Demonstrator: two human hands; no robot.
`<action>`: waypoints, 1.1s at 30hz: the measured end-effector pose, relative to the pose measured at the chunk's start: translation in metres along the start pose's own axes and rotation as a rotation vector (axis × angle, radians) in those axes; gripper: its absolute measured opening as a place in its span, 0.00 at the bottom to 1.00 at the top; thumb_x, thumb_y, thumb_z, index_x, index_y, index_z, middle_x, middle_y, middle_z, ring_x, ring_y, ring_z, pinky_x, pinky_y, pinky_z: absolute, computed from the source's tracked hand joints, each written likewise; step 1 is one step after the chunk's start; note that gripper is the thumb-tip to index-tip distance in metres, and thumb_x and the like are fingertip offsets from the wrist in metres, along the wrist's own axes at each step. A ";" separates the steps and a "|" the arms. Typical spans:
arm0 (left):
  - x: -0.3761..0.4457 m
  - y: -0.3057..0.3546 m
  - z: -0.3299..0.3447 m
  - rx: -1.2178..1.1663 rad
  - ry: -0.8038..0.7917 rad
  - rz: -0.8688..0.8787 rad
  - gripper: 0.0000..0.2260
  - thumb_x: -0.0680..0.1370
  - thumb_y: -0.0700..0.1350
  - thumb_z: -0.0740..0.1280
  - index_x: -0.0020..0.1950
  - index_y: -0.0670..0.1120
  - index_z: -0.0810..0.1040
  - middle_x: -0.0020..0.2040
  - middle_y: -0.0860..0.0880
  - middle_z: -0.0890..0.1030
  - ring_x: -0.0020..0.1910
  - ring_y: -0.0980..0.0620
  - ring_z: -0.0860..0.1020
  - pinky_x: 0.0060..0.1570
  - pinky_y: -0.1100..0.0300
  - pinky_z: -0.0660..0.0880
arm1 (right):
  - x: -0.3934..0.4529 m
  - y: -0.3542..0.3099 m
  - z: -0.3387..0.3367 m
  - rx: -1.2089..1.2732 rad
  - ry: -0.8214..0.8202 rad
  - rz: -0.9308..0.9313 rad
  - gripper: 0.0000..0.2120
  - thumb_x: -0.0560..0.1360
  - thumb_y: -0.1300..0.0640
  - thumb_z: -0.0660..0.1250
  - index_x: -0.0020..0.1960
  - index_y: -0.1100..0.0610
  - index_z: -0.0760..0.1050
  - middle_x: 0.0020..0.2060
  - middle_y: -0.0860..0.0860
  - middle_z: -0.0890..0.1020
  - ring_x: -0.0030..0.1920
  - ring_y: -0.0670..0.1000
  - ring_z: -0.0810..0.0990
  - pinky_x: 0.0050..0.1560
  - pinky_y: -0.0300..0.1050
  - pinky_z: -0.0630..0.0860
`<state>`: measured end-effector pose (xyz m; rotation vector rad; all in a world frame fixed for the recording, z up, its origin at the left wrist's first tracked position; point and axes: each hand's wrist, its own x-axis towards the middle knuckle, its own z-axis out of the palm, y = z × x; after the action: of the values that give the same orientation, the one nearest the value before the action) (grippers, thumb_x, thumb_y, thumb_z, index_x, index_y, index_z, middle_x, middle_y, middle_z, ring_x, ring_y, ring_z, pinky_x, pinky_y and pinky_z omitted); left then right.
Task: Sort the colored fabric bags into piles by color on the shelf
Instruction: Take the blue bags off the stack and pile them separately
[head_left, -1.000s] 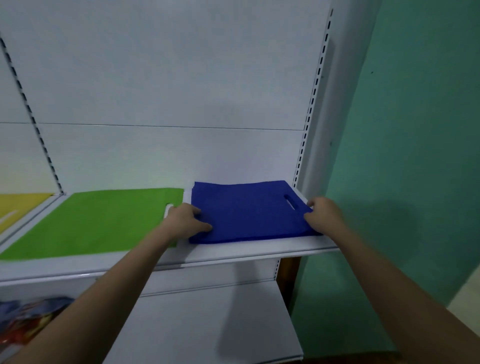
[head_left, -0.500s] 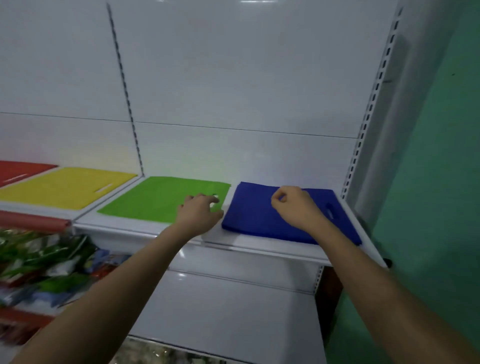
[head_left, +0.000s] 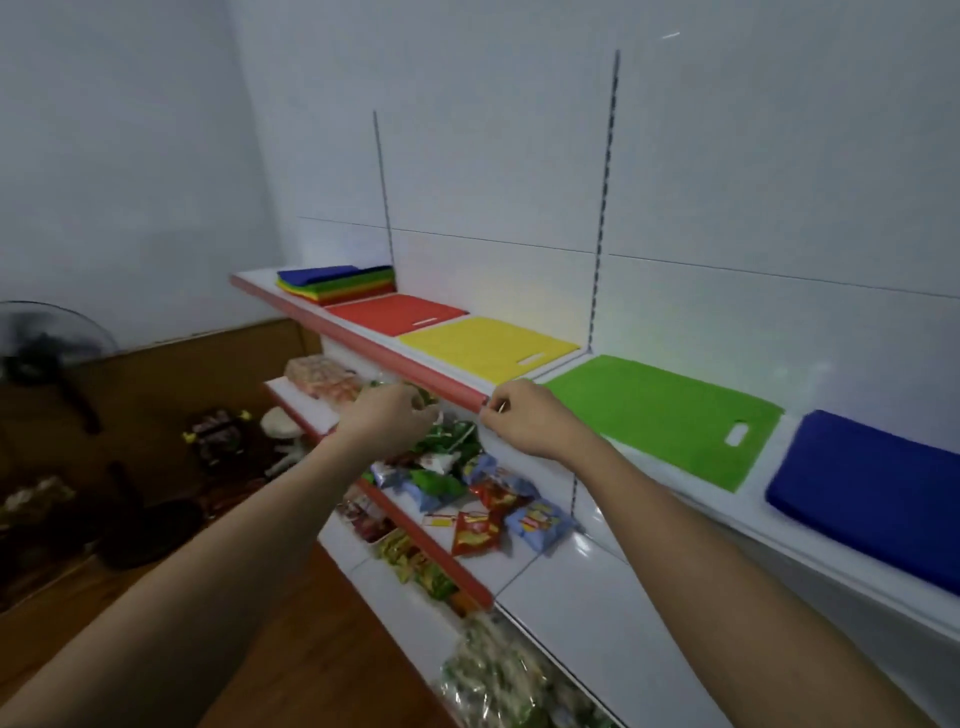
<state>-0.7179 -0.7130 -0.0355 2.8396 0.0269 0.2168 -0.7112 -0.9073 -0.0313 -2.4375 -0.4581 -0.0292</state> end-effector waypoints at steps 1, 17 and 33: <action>0.001 -0.020 -0.008 -0.003 -0.009 -0.037 0.21 0.80 0.60 0.58 0.44 0.45 0.80 0.38 0.46 0.81 0.37 0.48 0.80 0.37 0.54 0.77 | 0.012 -0.016 0.009 -0.004 -0.018 -0.024 0.15 0.80 0.55 0.62 0.50 0.68 0.77 0.47 0.66 0.81 0.37 0.57 0.73 0.36 0.47 0.68; 0.036 -0.306 -0.078 -0.002 0.113 -0.299 0.20 0.76 0.68 0.58 0.55 0.55 0.77 0.43 0.56 0.77 0.53 0.47 0.79 0.53 0.47 0.79 | 0.186 -0.197 0.175 0.003 -0.148 -0.127 0.15 0.76 0.52 0.65 0.47 0.65 0.79 0.42 0.59 0.83 0.37 0.53 0.79 0.35 0.43 0.70; 0.185 -0.438 -0.093 -0.245 0.115 -0.212 0.12 0.80 0.52 0.64 0.59 0.49 0.79 0.53 0.51 0.81 0.46 0.56 0.80 0.48 0.52 0.82 | 0.398 -0.252 0.274 -0.033 -0.172 -0.264 0.14 0.78 0.47 0.64 0.42 0.56 0.79 0.37 0.55 0.82 0.36 0.54 0.81 0.39 0.54 0.80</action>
<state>-0.5479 -0.2598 -0.0473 2.5538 0.3026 0.3131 -0.4467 -0.4309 -0.0428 -2.4050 -0.8603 0.0611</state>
